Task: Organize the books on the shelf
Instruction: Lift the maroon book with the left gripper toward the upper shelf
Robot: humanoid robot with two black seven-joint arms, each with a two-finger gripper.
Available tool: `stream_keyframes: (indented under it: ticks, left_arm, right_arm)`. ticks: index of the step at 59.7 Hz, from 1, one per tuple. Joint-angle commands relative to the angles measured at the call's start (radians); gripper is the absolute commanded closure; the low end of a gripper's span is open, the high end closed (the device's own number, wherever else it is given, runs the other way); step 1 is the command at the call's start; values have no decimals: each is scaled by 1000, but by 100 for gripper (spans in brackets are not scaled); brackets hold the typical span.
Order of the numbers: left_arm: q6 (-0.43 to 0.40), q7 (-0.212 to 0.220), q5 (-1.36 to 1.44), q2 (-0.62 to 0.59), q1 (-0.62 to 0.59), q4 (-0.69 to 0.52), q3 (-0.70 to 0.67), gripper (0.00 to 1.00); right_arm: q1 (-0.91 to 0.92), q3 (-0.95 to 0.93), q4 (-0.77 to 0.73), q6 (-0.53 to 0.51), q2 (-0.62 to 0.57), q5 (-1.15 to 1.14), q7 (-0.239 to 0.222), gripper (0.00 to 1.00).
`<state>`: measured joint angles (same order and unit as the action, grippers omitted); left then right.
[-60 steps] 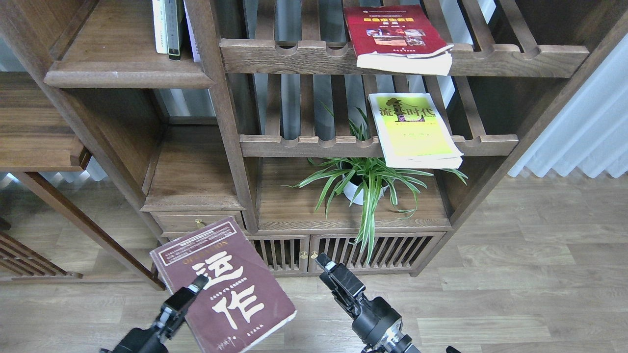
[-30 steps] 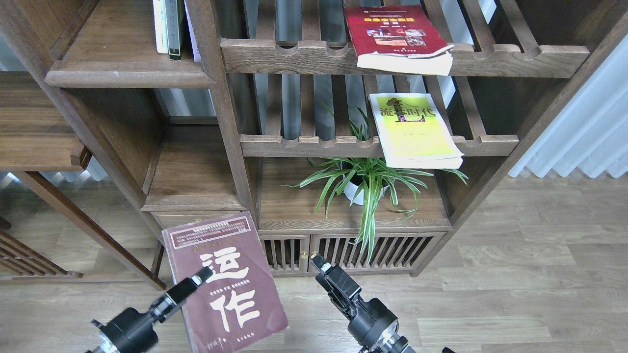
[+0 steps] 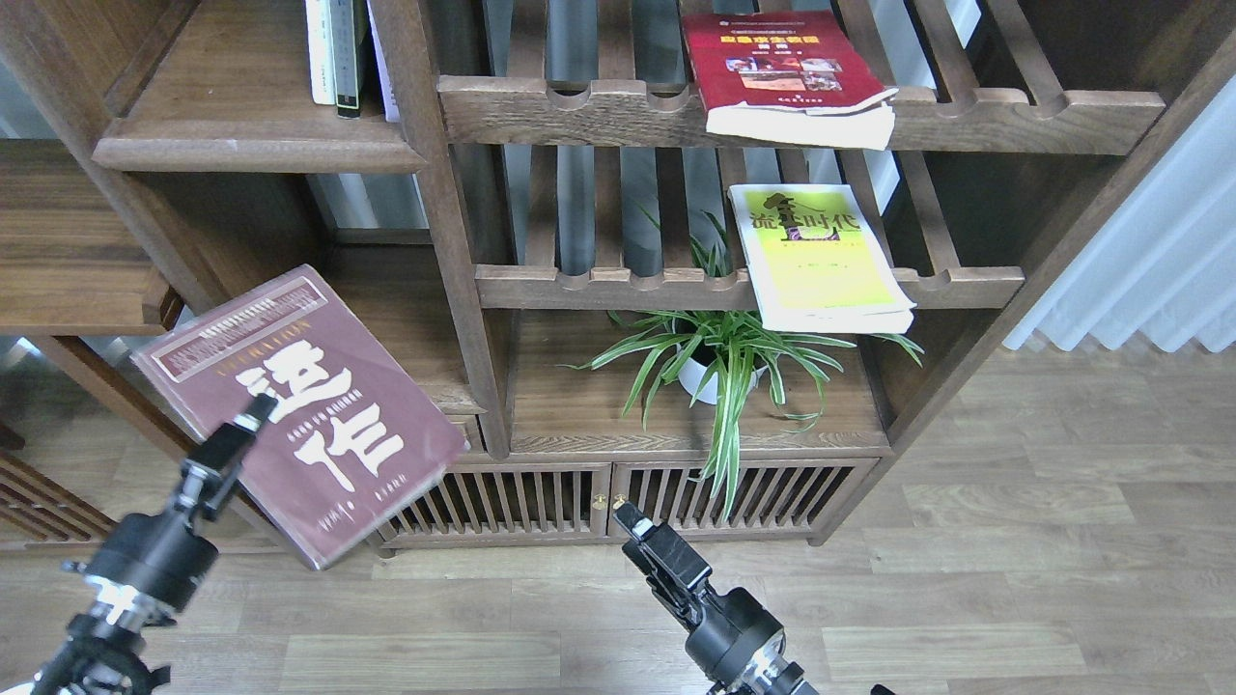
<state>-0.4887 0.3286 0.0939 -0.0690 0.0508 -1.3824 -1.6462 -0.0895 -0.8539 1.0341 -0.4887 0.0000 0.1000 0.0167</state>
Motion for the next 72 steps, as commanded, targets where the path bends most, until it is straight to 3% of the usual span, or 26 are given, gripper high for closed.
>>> stream_keyframes:
  ticks: [1, 32, 54, 65, 72]
  left_arm:
    - [0, 0, 1, 0, -77, 0, -12, 100]
    - [0, 10, 0, -6, -331, 0, -43, 100]
    - [0, 27, 0, -66, -384, 0, -78, 100]
    - [0, 47, 3, -100, -407, 2, -173, 100]
    - [0, 92, 7, -158, -433, 2, -218, 100]
  right_arm:
    - [4, 1, -2, 0, 0, 0, -1, 11]
    - [5, -1, -16, 0, 0, 0, -1, 10]
    - [5, -1, -16, 0, 0, 0, -1, 10]
    - [5, 1, -16, 0, 0, 0, -1, 10]
    - [5, 1, -16, 0, 0, -2, -1, 10]
